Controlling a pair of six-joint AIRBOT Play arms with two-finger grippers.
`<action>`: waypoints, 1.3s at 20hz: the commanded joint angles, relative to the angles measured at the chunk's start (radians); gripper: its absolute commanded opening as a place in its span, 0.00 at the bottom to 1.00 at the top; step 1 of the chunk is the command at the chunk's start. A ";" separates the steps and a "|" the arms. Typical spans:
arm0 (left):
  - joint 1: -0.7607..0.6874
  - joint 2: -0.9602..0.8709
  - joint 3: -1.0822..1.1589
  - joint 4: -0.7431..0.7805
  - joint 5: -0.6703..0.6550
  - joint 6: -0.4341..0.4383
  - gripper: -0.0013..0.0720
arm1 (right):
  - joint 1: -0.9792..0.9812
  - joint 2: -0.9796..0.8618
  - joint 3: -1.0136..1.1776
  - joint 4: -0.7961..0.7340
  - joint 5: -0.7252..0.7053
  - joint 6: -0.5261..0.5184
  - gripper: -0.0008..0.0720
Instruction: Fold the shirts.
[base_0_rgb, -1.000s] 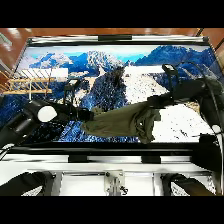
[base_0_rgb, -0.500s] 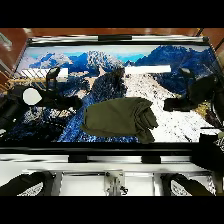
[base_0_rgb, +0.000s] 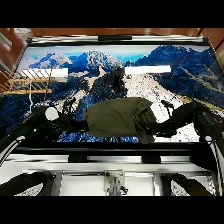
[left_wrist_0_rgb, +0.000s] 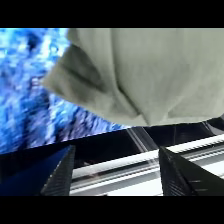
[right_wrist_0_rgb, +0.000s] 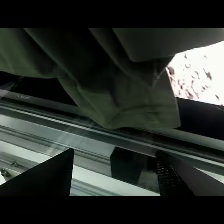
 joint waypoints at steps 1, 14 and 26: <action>-0.031 -0.046 -0.023 -0.041 0.087 0.000 0.85 | 0.091 -0.027 -0.036 0.026 0.124 0.031 0.88; 0.032 -0.045 0.117 -0.040 0.049 0.059 0.84 | 0.179 -0.112 0.102 -0.271 0.047 0.106 0.10; 0.080 -0.081 0.185 -0.041 0.084 0.100 0.84 | -0.153 -0.095 0.506 -0.586 0.232 0.209 0.10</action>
